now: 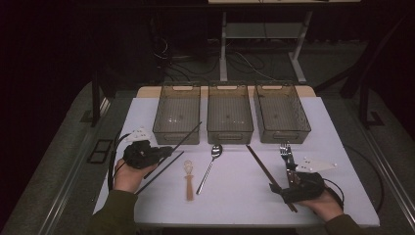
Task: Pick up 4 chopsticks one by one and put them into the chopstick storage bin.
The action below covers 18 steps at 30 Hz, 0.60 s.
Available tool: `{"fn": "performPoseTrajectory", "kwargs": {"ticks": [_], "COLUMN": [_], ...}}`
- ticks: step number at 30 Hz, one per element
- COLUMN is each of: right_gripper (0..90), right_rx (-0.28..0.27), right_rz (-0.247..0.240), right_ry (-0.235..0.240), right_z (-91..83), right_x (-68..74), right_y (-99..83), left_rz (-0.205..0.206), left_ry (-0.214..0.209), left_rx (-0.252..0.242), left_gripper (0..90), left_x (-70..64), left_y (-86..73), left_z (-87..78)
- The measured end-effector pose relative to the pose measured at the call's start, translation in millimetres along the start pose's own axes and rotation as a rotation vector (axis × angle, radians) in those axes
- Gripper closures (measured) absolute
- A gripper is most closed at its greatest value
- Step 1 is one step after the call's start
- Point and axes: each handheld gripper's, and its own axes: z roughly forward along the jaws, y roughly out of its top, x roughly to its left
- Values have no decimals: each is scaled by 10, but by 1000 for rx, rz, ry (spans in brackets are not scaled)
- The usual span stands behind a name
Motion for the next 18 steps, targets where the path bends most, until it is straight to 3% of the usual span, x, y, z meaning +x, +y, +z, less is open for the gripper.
{"fn": "performPoseTrajectory", "kwargs": {"ticks": [18], "right_gripper": [5], "right_rx": [-3], "right_rz": [7], "right_ry": [-4], "right_z": [-8], "right_x": [-5], "right_y": [-3], "left_rz": [-4], "left_ry": [22], "left_rx": [-35], "left_gripper": [854], "left_x": [93], "left_y": [236], "left_z": [171]}}
